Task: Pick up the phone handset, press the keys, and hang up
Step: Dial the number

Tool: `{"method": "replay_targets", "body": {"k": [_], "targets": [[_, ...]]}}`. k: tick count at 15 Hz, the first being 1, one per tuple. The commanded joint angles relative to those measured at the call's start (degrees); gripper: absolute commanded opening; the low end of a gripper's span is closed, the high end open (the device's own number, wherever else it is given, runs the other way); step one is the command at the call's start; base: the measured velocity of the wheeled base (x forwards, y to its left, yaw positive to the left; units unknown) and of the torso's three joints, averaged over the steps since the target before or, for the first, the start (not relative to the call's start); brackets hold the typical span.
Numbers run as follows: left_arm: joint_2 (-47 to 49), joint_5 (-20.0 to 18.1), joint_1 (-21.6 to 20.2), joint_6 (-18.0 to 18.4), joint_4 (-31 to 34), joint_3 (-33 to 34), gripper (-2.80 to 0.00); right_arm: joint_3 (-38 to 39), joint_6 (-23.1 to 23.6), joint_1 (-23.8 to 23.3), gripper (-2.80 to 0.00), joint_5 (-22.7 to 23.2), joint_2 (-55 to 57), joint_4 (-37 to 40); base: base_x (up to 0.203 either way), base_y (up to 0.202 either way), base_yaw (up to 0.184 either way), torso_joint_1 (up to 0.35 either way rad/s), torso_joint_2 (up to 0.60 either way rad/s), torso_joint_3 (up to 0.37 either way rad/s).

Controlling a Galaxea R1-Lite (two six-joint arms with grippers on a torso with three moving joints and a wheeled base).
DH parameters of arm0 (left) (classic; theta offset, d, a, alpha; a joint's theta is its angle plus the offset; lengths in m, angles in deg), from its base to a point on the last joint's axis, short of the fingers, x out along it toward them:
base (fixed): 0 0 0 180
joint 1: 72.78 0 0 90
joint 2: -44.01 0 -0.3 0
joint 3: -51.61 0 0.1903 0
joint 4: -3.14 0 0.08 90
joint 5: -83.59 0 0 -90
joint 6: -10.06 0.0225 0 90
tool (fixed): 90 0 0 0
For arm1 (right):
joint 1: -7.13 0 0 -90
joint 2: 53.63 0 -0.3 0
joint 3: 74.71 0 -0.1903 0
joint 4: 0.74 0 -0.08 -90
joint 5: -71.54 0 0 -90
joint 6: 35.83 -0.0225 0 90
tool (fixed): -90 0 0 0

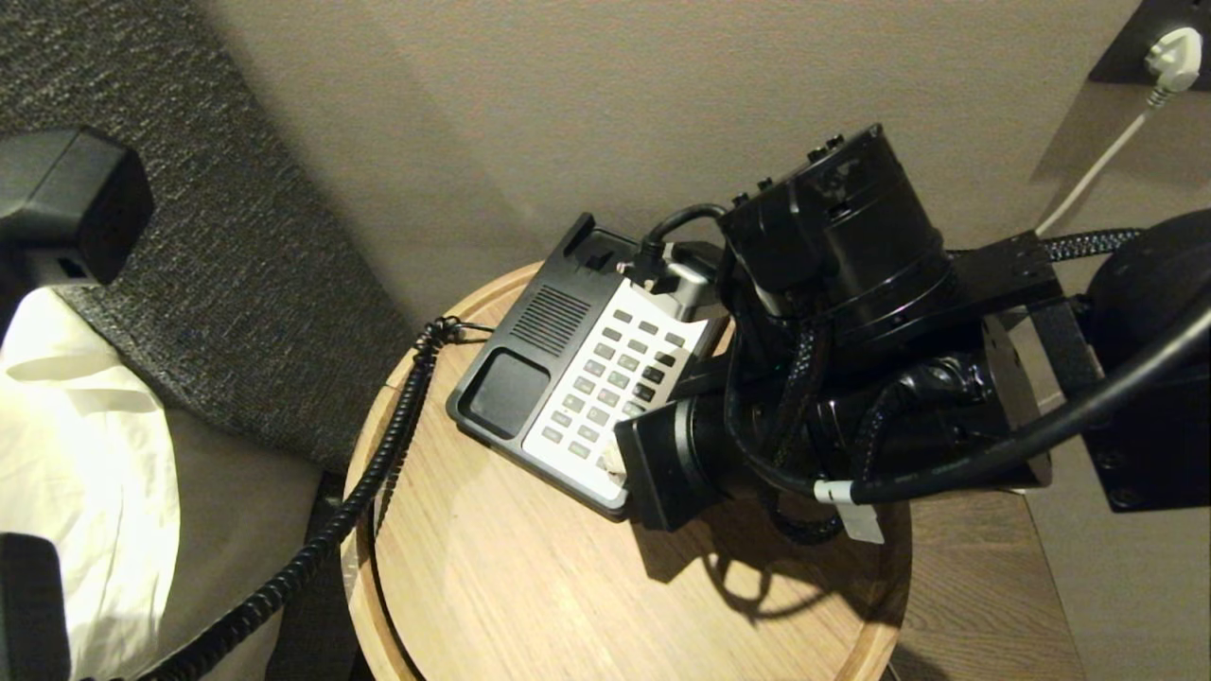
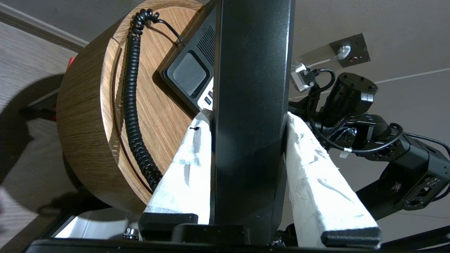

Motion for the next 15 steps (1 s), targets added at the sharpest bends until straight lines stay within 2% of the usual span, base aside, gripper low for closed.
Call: {"method": "replay_targets", "body": {"k": [1,15], "targets": [[-0.1,0.0,0.0,-0.2,0.1,-0.1,-2.80,0.0,-0.1,0.0,-2.80,-0.1,0.4,0.2,0.000,0.000,0.000,0.000,0.00,0.000],[-0.2,0.0,0.0,-0.2,0.1,0.0,-2.80,0.7,0.1,-0.2,-2.80,-1.6,1.6,-0.4,0.000,0.000,0.000,0.000,0.00,0.000]]}}
